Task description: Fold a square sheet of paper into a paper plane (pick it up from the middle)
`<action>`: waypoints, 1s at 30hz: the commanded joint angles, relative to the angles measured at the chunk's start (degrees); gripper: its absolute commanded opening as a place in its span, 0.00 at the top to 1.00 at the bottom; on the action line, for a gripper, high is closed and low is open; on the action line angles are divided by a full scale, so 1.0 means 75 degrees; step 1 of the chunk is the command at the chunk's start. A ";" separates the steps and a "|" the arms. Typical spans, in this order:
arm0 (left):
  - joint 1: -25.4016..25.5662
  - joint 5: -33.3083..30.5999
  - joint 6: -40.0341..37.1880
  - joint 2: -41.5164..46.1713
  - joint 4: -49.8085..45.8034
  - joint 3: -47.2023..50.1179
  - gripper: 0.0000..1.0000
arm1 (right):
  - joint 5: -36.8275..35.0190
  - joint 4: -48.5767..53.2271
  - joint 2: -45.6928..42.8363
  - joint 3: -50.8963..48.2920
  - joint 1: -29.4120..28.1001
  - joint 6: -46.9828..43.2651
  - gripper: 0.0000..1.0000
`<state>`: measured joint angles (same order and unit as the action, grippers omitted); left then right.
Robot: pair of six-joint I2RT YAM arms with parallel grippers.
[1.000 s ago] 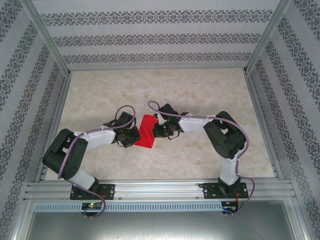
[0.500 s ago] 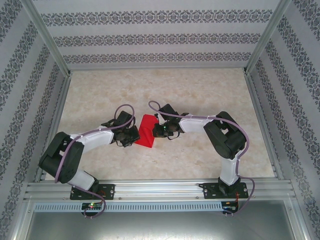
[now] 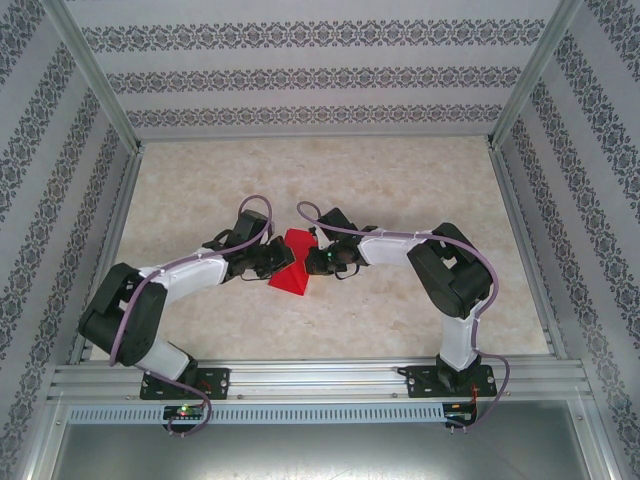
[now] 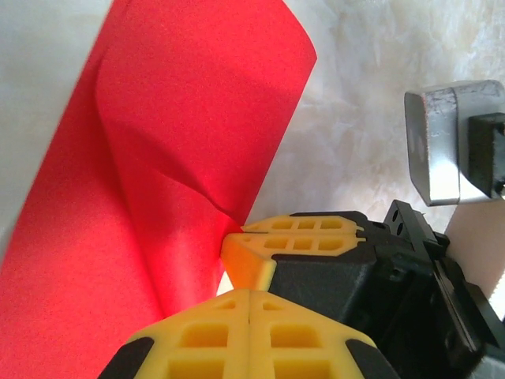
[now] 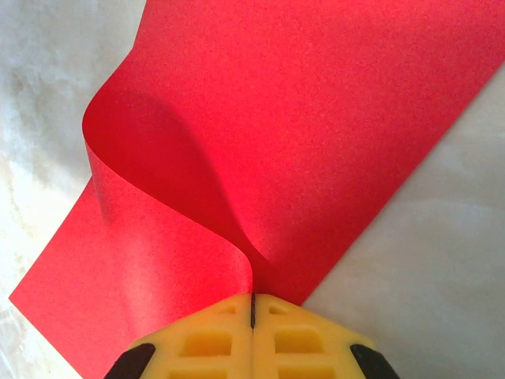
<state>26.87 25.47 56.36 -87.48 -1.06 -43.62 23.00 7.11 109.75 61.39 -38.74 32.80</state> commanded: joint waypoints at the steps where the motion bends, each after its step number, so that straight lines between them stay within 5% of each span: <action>1: -0.0096 0.0461 0.0197 -0.0261 0.0856 0.0132 1.00 | -0.0278 0.0259 0.0058 -0.0204 0.0033 -0.0057 0.96; 30: -0.0120 -0.0085 0.0125 -0.1532 0.0299 0.0481 1.00 | -0.0226 0.0311 -0.0049 -0.0152 0.0033 -0.0038 0.94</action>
<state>26.48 26.96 57.69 -96.92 3.92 -41.95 23.00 7.11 109.75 61.36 -38.74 32.80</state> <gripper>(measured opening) 0.068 0.059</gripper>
